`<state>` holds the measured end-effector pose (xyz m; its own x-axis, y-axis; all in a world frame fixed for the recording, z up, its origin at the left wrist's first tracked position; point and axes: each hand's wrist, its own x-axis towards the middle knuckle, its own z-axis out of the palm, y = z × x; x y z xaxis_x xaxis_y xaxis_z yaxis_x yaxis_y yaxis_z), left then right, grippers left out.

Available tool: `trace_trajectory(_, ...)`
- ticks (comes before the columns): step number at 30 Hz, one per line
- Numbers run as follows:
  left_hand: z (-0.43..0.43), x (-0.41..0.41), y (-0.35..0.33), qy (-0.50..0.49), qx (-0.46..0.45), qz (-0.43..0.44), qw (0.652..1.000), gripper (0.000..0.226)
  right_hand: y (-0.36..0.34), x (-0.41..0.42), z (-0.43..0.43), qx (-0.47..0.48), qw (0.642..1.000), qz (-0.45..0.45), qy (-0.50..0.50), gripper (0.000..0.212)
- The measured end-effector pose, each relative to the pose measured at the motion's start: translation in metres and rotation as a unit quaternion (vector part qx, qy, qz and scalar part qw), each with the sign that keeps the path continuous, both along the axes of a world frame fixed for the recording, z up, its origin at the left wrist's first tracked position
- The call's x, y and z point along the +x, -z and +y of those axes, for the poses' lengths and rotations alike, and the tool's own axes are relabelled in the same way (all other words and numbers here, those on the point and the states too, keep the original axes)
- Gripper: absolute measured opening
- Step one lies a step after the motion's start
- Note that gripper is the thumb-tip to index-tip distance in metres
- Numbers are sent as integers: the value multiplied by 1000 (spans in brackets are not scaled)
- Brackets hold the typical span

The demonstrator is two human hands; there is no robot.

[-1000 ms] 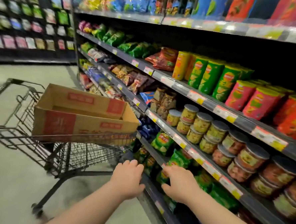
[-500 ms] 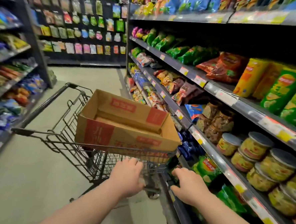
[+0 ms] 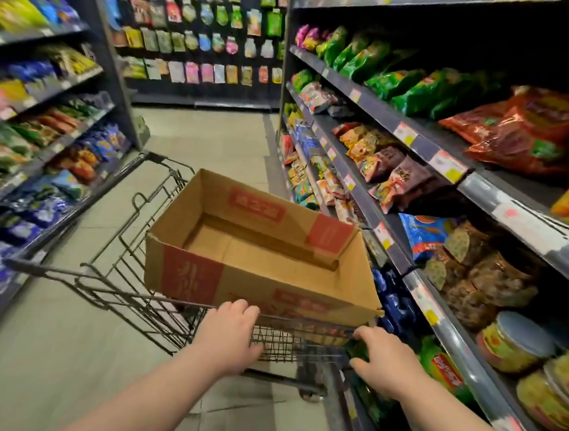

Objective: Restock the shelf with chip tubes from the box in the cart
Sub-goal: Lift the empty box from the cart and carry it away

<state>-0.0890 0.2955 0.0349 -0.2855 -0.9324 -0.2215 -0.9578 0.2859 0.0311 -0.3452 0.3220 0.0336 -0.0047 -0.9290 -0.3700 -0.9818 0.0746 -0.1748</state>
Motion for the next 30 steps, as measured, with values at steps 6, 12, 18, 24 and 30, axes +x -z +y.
trace_trajectory(6,-52,17,3,-24,-17,23,999,65,10,3,-45,8,1000,3,9,48)
trace_trajectory(12,-121,45,4,-16,-41,41,998,72,15,10,-93,36,998,17,43,50)
trace_trajectory(18,-207,94,-2,-31,-67,27,997,76,24,26,-150,43,994,24,100,52)
trace_trajectory(24,-274,128,2,-75,-61,7,995,87,35,29,-179,61,986,40,148,51)
trace_trajectory(30,-320,138,16,-134,-50,23,989,94,42,-1,-212,97,977,57,181,52)
